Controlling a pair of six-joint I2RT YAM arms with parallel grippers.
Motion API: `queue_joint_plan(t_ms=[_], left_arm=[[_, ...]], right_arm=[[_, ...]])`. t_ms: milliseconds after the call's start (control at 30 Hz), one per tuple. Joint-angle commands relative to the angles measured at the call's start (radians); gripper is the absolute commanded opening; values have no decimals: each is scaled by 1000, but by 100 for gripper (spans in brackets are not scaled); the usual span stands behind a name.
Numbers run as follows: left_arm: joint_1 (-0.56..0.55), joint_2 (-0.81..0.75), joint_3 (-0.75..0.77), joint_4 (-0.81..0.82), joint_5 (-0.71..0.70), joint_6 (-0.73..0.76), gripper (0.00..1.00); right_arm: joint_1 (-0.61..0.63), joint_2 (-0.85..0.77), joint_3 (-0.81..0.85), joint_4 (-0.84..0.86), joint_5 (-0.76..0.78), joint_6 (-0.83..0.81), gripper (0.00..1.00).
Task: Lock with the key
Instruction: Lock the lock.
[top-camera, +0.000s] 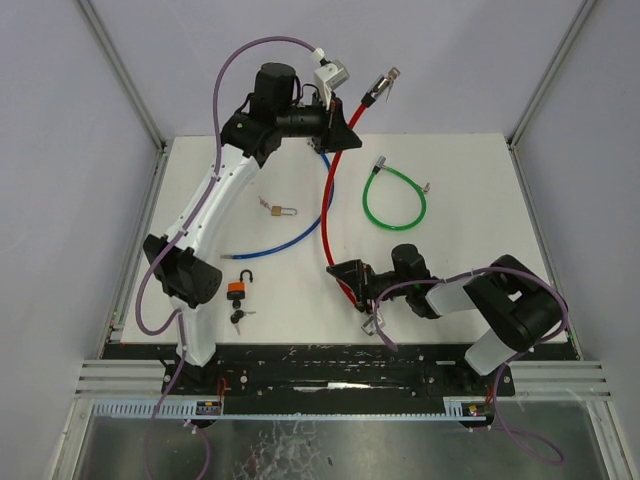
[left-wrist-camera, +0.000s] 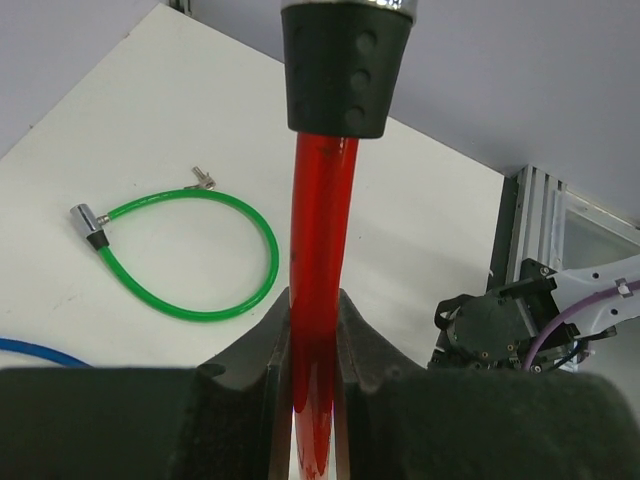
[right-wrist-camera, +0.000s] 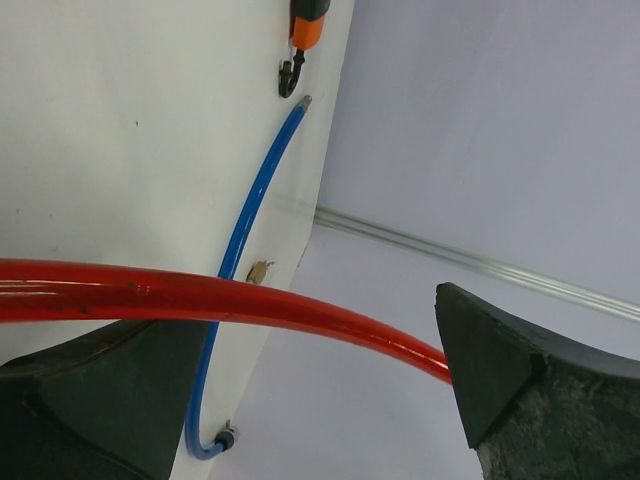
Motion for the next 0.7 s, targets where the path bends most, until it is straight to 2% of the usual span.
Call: queue_joint_plan(t_ms=[0, 167, 267, 433, 667], left_arm=[[6, 15, 70, 117, 43, -46, 0], [7, 41, 97, 150, 57, -78, 0], [7, 38, 95, 168, 53, -84, 0], [23, 6, 25, 217, 44, -93, 0], [45, -107, -221, 410, 57, -119, 0]], right_arm=[[43, 18, 45, -15, -27, -627, 100], [79, 29, 67, -74, -6, -627, 99], [91, 43, 66, -88, 8, -625, 93], [98, 26, 53, -122, 24, -587, 68], [101, -38, 15, -102, 49, -421, 28]])
